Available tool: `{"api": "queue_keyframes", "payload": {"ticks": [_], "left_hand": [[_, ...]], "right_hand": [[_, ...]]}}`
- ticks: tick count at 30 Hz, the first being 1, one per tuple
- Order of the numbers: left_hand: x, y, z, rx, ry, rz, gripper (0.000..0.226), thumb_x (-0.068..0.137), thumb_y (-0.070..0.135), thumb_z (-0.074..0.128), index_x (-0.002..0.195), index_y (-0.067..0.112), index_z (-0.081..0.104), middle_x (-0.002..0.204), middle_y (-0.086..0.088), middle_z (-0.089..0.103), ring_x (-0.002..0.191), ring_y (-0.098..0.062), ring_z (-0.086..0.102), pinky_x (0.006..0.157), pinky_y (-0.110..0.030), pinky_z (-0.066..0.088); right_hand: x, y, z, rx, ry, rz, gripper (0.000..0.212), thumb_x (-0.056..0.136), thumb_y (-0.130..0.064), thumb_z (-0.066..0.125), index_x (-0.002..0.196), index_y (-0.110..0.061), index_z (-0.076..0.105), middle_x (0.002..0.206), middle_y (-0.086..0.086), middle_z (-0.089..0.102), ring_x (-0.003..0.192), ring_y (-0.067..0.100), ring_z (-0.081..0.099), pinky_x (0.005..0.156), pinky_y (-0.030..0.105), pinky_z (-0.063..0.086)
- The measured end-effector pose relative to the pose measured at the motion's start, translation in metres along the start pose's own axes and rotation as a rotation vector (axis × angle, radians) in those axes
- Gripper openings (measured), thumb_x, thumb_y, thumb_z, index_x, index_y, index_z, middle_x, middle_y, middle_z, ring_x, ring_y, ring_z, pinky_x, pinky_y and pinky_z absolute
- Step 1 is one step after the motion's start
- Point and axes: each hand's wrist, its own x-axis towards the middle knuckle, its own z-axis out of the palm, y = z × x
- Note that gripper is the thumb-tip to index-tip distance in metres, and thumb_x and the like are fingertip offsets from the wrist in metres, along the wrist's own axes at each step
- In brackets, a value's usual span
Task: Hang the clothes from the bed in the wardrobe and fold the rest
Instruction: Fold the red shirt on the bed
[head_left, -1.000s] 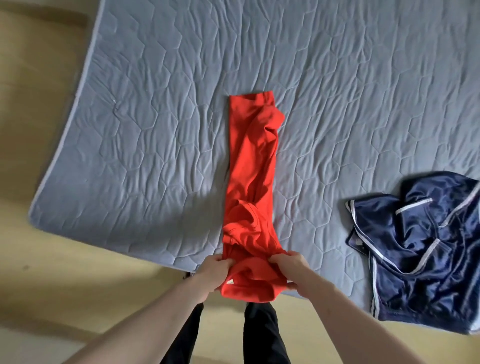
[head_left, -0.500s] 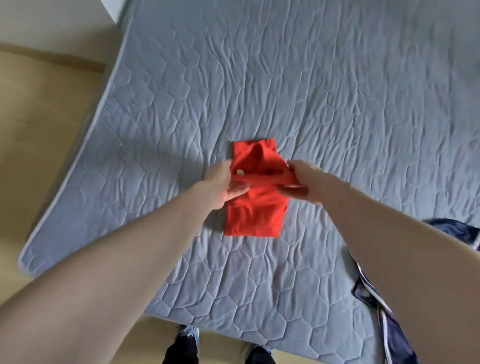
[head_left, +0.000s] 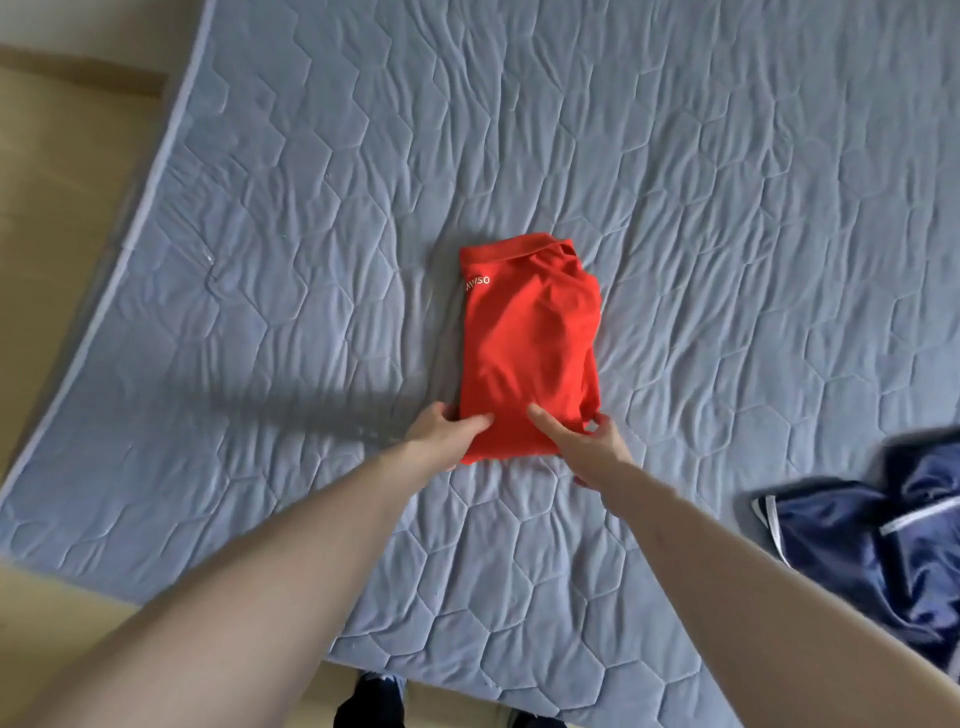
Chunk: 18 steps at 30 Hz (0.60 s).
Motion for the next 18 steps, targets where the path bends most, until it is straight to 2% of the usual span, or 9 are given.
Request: {"api": "queue_keyframes", "payload": {"ticks": [2,6,7,9,10,12,14,15,18], "left_hand": [[0.003,-0.007,0.01,-0.003,-0.035,0.015,0.039,0.087,0.041,0.079,0.116,0.016,0.068,0.111,-0.007,0.075,0.099,-0.025,0.074,0.089,-0.045,0.062],[0.001,-0.014,0.025,0.077,-0.055,0.061,0.026,0.087,0.025,0.081,0.108,0.012,0.076,0.098,-0.005,0.077,0.092,-0.022,0.075,0.088,-0.034,0.06],[-0.006,-0.016,0.03,0.059,-0.097,0.057,0.021,0.085,0.019,0.081,0.103,0.01,0.077,0.09,-0.004,0.077,0.085,-0.018,0.074,0.084,-0.033,0.06],[-0.029,-0.023,0.042,0.104,-0.222,0.029,0.007,0.086,0.016,0.08,0.084,0.014,0.073,0.067,0.002,0.07,0.061,-0.009,0.066,0.06,-0.027,0.054],[-0.044,-0.028,0.048,0.188,-0.3,-0.002,0.013,0.087,0.021,0.079,0.079,0.017,0.069,0.064,0.004,0.067,0.057,-0.007,0.063,0.052,-0.025,0.049],[-0.073,-0.036,0.056,0.409,-0.505,-0.085,0.018,0.09,0.034,0.072,0.08,0.021,0.066,0.071,0.005,0.073,0.06,-0.005,0.066,0.053,-0.022,0.047],[-0.088,-0.036,0.058,0.653,-0.625,-0.02,0.024,0.089,0.041,0.066,0.075,0.022,0.068,0.08,0.005,0.079,0.064,-0.003,0.067,0.066,-0.024,0.052],[-0.089,-0.03,0.058,0.727,-0.568,0.083,0.025,0.087,0.042,0.067,0.07,0.023,0.069,0.081,0.006,0.079,0.067,-0.002,0.068,0.071,-0.024,0.054],[-0.077,0.01,0.056,0.658,-0.12,0.424,0.017,0.074,0.039,0.079,0.073,0.028,0.066,0.077,0.012,0.074,0.079,-0.006,0.07,0.079,-0.03,0.056]], "right_hand": [[0.008,0.008,0.012,0.122,0.051,-0.004,0.087,0.063,-0.061,0.091,0.127,-0.019,0.05,0.114,-0.003,0.066,0.1,0.016,0.067,0.097,0.04,0.057],[0.014,0.011,0.007,0.164,0.086,0.009,0.018,0.075,-0.031,0.08,0.077,-0.02,0.066,0.076,0.002,0.062,0.066,0.019,0.055,0.07,0.035,0.05],[0.01,0.012,-0.001,0.148,0.088,0.018,0.014,0.07,-0.03,0.076,0.069,-0.02,0.066,0.069,0.0,0.059,0.063,0.019,0.052,0.065,0.032,0.048],[-0.003,0.019,-0.02,0.063,0.086,0.04,0.013,0.053,-0.032,0.068,0.058,-0.02,0.065,0.053,-0.006,0.053,0.058,0.018,0.048,0.052,0.024,0.039],[-0.011,0.025,-0.031,0.001,0.068,0.066,0.013,0.046,-0.033,0.064,0.052,-0.021,0.064,0.046,-0.009,0.05,0.056,0.018,0.046,0.047,0.023,0.035],[-0.024,0.044,-0.052,-0.105,0.021,0.138,0.011,0.041,-0.033,0.062,0.044,-0.023,0.063,0.045,-0.008,0.049,0.056,0.018,0.046,0.047,0.025,0.032],[-0.031,0.066,-0.069,-0.163,-0.01,0.177,0.013,0.047,-0.034,0.07,0.054,-0.023,0.07,0.057,-0.004,0.056,0.058,0.017,0.049,0.049,0.025,0.035],[-0.031,0.075,-0.076,-0.156,-0.011,0.182,0.016,0.053,-0.035,0.075,0.064,-0.023,0.074,0.063,-0.003,0.058,0.06,0.016,0.05,0.051,0.024,0.037],[-0.023,0.097,-0.09,-0.018,0.05,0.166,0.017,0.075,-0.038,0.083,0.087,-0.028,0.076,0.078,-0.005,0.063,0.068,0.012,0.055,0.06,0.027,0.047]]}}
